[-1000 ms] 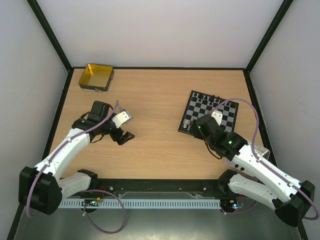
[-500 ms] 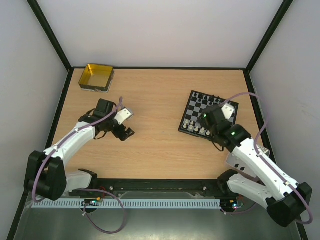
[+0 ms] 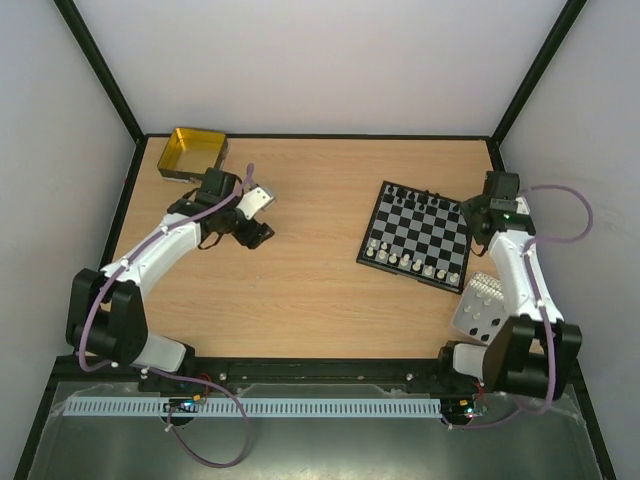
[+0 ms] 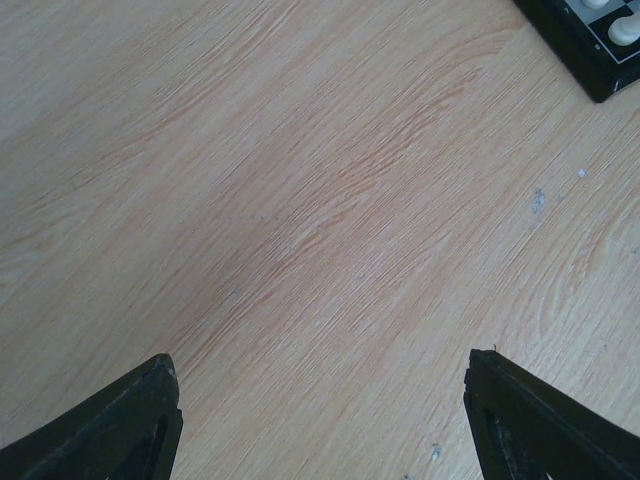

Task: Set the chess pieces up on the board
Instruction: Move the chessboard to the center of the board.

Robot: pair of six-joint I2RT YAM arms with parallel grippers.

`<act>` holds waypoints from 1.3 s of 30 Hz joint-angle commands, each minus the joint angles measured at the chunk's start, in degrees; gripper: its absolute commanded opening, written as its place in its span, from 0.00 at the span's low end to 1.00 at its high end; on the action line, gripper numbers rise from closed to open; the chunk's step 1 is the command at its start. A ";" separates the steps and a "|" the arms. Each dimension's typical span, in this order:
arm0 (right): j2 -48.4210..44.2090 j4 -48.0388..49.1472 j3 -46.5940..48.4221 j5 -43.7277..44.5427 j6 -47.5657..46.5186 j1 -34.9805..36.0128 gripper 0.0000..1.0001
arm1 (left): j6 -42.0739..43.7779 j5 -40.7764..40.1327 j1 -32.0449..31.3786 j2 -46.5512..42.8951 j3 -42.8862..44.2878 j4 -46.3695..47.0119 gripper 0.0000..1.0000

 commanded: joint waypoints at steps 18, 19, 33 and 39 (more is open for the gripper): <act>21.59 7.85 10.95 -1.62 12.62 -13.85 0.02 | -2.33 3.82 -0.76 3.50 1.07 2.92 0.79; 22.99 8.11 11.36 -1.63 12.70 -14.00 0.02 | -2.48 3.49 -0.73 3.63 1.03 2.94 0.79; 38.48 11.59 13.34 -3.68 11.65 -16.17 0.02 | -3.50 2.58 -0.71 4.07 1.06 3.22 0.78; 42.50 12.83 15.19 -5.57 11.16 -16.61 0.02 | -3.68 1.52 -0.73 4.29 0.89 3.04 0.78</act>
